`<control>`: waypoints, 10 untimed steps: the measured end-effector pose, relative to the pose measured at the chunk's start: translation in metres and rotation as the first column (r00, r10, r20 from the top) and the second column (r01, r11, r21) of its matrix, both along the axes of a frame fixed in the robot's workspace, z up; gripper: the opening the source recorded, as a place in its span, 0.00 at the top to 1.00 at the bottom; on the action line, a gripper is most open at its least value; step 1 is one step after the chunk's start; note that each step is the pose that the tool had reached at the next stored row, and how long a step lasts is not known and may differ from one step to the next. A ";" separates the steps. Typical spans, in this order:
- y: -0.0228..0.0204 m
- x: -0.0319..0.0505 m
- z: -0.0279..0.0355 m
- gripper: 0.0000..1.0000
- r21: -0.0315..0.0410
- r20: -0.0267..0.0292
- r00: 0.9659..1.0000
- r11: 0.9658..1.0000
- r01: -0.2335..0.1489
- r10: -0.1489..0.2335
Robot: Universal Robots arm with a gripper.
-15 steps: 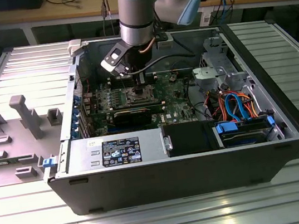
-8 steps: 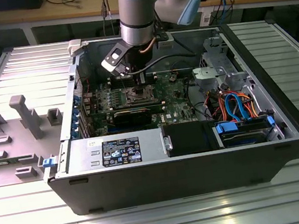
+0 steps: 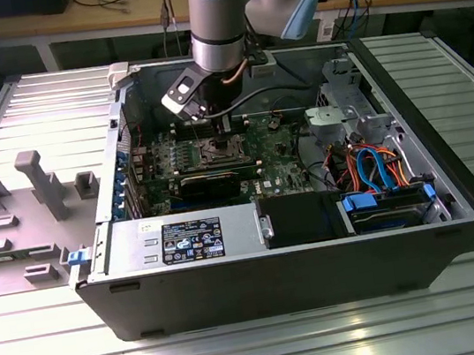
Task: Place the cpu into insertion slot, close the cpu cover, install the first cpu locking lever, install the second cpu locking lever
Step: 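Install the first cpu locking lever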
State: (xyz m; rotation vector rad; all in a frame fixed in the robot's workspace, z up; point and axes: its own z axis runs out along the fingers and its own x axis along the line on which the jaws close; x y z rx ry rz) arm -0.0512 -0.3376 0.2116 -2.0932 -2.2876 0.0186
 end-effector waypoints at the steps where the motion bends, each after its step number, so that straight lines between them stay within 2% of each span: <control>1: 0.0000 0.0002 0.0038 0.89 0.000 0.000 1.000 1.000 0.000 0.000; 10: 0.0000 0.0002 0.0201 0.89 0.000 0.000 1.000 1.000 0.000 0.000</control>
